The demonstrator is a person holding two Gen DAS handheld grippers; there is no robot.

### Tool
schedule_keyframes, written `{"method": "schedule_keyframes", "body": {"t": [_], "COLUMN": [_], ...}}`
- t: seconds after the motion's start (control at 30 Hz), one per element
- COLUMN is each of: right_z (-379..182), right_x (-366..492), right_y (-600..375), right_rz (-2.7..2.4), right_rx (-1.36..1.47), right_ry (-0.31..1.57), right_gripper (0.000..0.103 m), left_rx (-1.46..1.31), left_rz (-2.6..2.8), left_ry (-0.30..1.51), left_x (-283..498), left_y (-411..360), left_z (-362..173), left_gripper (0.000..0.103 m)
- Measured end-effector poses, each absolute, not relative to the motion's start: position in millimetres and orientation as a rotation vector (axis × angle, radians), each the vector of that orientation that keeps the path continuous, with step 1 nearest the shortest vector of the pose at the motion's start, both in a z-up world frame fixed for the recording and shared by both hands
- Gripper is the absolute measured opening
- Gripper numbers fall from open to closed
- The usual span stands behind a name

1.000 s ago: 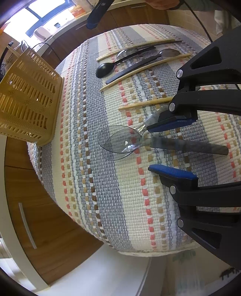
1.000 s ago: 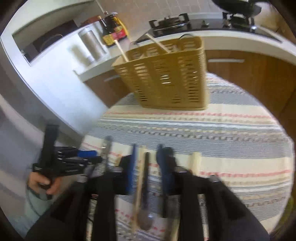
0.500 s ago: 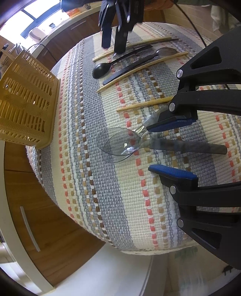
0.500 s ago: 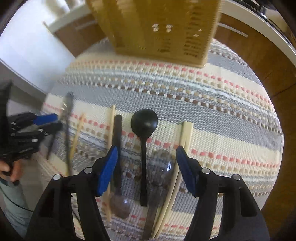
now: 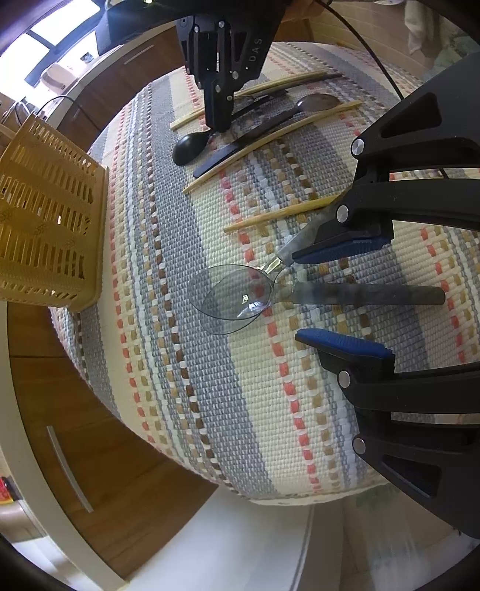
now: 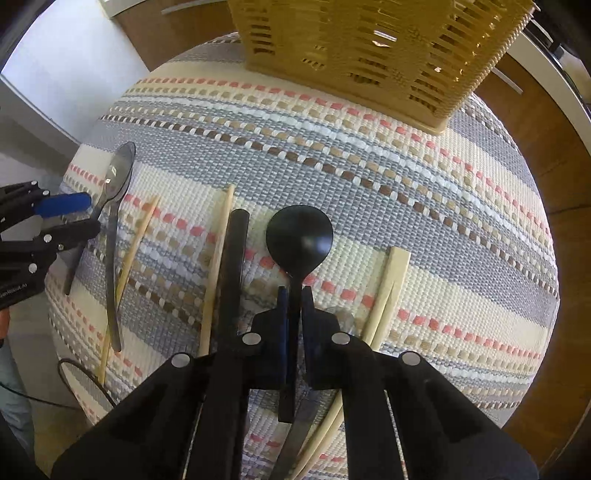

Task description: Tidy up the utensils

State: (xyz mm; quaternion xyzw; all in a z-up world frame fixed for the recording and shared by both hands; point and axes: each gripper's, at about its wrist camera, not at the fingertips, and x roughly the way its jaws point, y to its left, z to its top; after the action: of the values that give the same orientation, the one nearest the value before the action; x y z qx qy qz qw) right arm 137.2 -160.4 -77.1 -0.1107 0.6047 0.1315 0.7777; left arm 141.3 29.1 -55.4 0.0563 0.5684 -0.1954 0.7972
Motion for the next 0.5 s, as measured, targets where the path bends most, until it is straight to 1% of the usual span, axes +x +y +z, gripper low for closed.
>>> {"method": "schedule_keyframes", "body": {"t": [0.2, 0.5], "right_z": [-75.6, -46.5], "right_x": [136.5, 129.2], "right_y": [-161.0, -175.4], "right_rz": [0.304, 0.374], "right_rx": [-0.202, -0.141], "right_ry": [1.276, 1.216], "right_gripper": [0.005, 0.005], "left_rx": [0.13, 0.134], "left_rz": [-0.422, -0.453], "left_ry": [1.231, 1.255], "left_x": [140.6, 142.5], "left_y": [31.5, 32.0], "left_z": [-56.9, -58.4], "left_gripper": [0.035, 0.035]}}
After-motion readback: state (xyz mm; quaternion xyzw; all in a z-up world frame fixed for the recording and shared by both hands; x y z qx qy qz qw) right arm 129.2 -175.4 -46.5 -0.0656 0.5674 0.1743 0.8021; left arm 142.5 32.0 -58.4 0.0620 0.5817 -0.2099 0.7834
